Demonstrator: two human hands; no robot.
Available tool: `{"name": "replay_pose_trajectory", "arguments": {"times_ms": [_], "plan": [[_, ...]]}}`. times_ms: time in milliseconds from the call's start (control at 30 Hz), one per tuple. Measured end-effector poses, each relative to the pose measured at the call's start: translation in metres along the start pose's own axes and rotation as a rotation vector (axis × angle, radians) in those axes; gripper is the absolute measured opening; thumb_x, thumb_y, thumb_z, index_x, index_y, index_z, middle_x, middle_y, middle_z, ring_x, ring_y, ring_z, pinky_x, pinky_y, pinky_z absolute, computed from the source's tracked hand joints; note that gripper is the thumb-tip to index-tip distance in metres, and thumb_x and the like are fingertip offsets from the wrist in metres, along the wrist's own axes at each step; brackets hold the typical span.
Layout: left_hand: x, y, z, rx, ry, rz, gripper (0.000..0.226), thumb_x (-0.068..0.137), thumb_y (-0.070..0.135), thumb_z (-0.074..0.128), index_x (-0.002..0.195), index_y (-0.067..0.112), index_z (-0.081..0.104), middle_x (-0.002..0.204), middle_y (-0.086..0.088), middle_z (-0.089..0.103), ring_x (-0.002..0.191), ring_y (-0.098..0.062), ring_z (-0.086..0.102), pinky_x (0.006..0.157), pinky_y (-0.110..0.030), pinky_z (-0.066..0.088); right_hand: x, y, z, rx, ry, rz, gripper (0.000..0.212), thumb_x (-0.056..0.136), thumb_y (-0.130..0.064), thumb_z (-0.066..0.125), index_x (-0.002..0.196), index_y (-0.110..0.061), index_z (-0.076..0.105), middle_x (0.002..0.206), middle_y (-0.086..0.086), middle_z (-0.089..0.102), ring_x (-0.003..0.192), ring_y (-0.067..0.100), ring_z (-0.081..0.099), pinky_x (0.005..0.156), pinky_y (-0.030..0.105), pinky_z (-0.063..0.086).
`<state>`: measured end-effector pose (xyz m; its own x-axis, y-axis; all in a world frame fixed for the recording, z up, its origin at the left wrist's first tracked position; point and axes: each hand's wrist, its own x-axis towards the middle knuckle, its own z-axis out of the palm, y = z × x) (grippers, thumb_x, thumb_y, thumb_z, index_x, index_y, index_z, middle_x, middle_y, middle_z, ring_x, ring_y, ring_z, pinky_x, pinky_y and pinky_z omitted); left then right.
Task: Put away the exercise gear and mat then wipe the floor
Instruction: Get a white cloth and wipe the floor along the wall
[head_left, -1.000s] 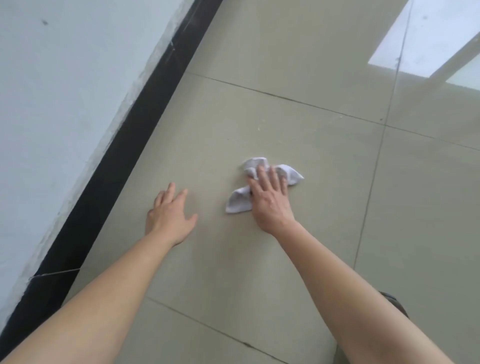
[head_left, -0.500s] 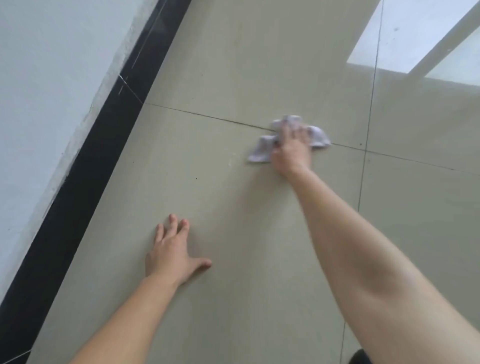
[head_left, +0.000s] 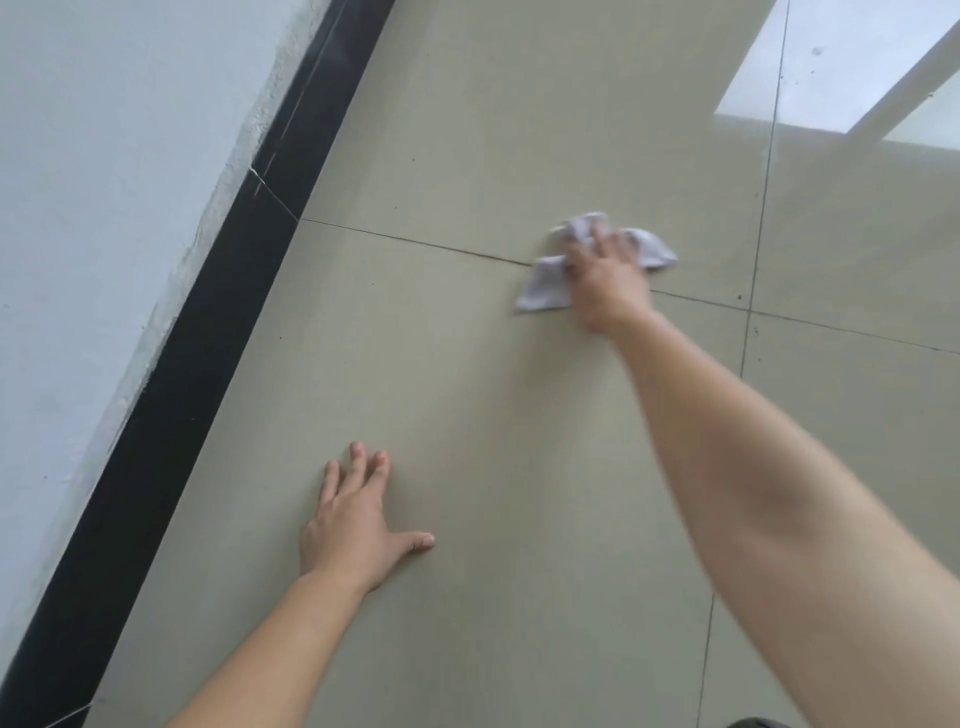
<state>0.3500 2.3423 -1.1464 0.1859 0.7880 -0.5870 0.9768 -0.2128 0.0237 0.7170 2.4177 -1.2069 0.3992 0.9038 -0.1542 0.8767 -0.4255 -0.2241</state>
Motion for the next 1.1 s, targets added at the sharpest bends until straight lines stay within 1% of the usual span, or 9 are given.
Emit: {"name": "replay_pose_trajectory", "arguments": {"times_ms": [167,300,400,500,600,733,867,1000,1100], "plan": [[0.002,0.003,-0.001,-0.018,-0.006,-0.002,0.118,0.064,0.071,0.073,0.156,0.033,0.01,0.164,0.012,-0.01,0.152,-0.021,-0.003,0.117,-0.037,0.026,-0.021,0.022,-0.017,-0.004,-0.047,0.477,0.061,0.1,-0.014,0.037,0.157,-0.019,0.018,0.166,0.016,0.001,0.152,0.037,0.001,0.124,0.046,-0.002],[0.0,0.003,-0.002,-0.024,-0.011,-0.003,0.116,0.064,0.07,0.074,0.155,0.033,0.012,0.164,0.011,-0.008,0.152,-0.021,-0.001,0.115,-0.038,0.029,-0.059,-0.105,0.022,-0.022,-0.043,-0.064,0.067,0.099,-0.019,0.041,0.158,-0.011,0.011,0.165,0.018,0.002,0.152,0.037,0.0,0.123,0.048,-0.002],[0.0,0.004,-0.005,0.005,-0.02,0.008,0.116,0.066,0.07,0.071,0.155,0.031,0.008,0.164,0.01,-0.005,0.152,-0.023,0.001,0.113,-0.04,0.032,-0.092,-0.198,0.039,-0.052,-0.247,-0.559,0.063,0.1,-0.029,0.044,0.157,-0.021,0.018,0.166,0.011,0.004,0.152,0.036,0.002,0.123,0.049,0.001],[0.002,0.004,-0.006,0.008,-0.025,0.007,0.118,0.066,0.07,0.072,0.155,0.031,0.005,0.164,0.009,-0.004,0.151,-0.025,0.002,0.112,-0.043,0.033,-0.099,-0.193,0.045,-0.045,-0.303,-0.678,0.055,0.102,-0.034,0.041,0.155,-0.024,0.029,0.166,0.008,0.009,0.152,0.034,0.005,0.123,0.045,-0.003],[0.001,0.003,-0.004,-0.009,-0.031,0.0,0.117,0.065,0.07,0.073,0.155,0.032,0.01,0.164,0.01,-0.007,0.152,-0.024,0.0,0.115,-0.041,0.03,-0.101,-0.119,0.042,0.03,-0.123,-0.485,0.054,0.098,-0.021,0.033,0.151,-0.014,0.039,0.162,0.018,0.021,0.149,0.04,0.017,0.122,0.047,-0.001],[0.0,0.0,-0.003,-0.016,-0.035,-0.005,0.117,0.065,0.069,0.073,0.156,0.033,0.008,0.164,0.01,-0.009,0.152,-0.023,-0.002,0.116,-0.041,0.03,-0.115,-0.007,0.013,0.025,-0.026,0.068,0.052,0.105,-0.02,0.032,0.156,-0.022,0.024,0.166,0.014,0.003,0.153,0.032,0.002,0.122,0.041,-0.009],[0.002,0.0,-0.002,-0.012,-0.053,0.02,0.118,0.065,0.068,0.075,0.156,0.032,0.008,0.164,0.01,-0.008,0.152,-0.023,-0.001,0.116,-0.042,0.028,-0.122,-0.011,0.011,-0.046,-0.041,0.322,0.052,0.105,-0.022,0.031,0.156,-0.025,0.02,0.167,0.012,-0.002,0.152,0.037,-0.001,0.122,0.047,-0.007],[0.019,-0.012,-0.018,-0.063,-0.039,0.089,0.093,0.079,0.058,0.07,0.154,0.027,0.024,0.164,0.0,0.013,0.148,-0.027,0.022,0.117,-0.039,0.027,-0.164,-0.097,0.039,-0.045,-0.102,-0.138,0.052,0.102,-0.024,0.031,0.154,-0.017,0.03,0.165,0.017,0.01,0.15,0.04,0.012,0.123,0.05,0.002],[0.01,-0.049,-0.026,-0.405,0.05,0.01,0.056,0.094,0.033,0.058,0.146,0.018,0.045,0.149,-0.012,0.046,0.136,-0.028,0.046,0.11,-0.034,0.036,-0.268,-0.152,0.074,-0.036,-0.172,-0.45,0.055,0.089,-0.024,0.034,0.136,-0.007,0.057,0.153,0.024,0.039,0.137,0.05,0.038,0.114,0.062,0.027]]}}
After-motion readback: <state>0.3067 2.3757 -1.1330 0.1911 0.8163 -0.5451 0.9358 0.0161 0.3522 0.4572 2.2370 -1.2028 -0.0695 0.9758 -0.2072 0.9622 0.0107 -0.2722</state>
